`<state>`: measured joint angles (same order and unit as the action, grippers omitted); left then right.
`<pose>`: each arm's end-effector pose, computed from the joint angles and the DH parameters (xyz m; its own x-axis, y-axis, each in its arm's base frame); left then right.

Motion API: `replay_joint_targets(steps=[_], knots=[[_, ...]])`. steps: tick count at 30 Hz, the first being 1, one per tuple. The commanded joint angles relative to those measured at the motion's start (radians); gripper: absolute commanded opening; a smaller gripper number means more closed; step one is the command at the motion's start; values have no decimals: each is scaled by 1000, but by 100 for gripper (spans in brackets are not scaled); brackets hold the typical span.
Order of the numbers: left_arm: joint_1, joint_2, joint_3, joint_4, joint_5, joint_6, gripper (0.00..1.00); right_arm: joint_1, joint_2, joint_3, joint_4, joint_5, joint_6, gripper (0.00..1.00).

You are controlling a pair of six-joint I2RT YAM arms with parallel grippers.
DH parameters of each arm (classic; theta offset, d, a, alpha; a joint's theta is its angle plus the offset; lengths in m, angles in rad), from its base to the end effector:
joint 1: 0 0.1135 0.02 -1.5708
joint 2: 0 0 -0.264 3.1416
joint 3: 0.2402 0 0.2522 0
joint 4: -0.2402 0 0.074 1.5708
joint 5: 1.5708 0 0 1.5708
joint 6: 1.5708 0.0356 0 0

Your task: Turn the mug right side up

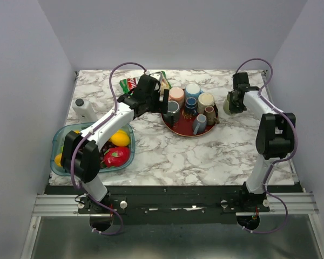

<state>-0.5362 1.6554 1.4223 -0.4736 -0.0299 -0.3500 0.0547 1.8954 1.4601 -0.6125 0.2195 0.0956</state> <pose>0.3254 -0.1921 0.3072 -0.6928 0.0130 -0.7211 0.2699 0.9318 -0.2425 0.4057 0.0145 0.2206 -0.8558 0.0465 -0.5152 0.1376 0.9805 -0.1401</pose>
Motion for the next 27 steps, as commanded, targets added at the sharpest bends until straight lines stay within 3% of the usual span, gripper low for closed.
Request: replay_joint_targets(steps=[1, 5, 8, 9, 11, 17, 21, 27], knots=[[1, 38, 0, 12, -14, -20, 99, -7, 31, 43, 69, 1, -19, 1], [1, 70, 15, -14, -56, -47, 99, -7, 48, 39, 77, 17, -20, 1], [1, 86, 20, -22, -94, -73, 99, -9, 51, 37, 77, 12, -22, 22], [1, 87, 17, -20, -97, -78, 99, -9, 47, 34, 77, 12, -22, 41], [1, 86, 9, -4, -102, -83, 99, -9, 27, 19, 77, 8, -17, 47], [1, 106, 53, -66, -87, -74, 99, -9, -51, -43, 59, 14, 53, 78], [-31, 90, 20, -34, -81, -53, 99, -7, -137, -49, 19, -2, 130, 84], [-74, 119, 0, 15, -51, -50, 99, -9, -242, -116, -15, -106, 266, 84]])
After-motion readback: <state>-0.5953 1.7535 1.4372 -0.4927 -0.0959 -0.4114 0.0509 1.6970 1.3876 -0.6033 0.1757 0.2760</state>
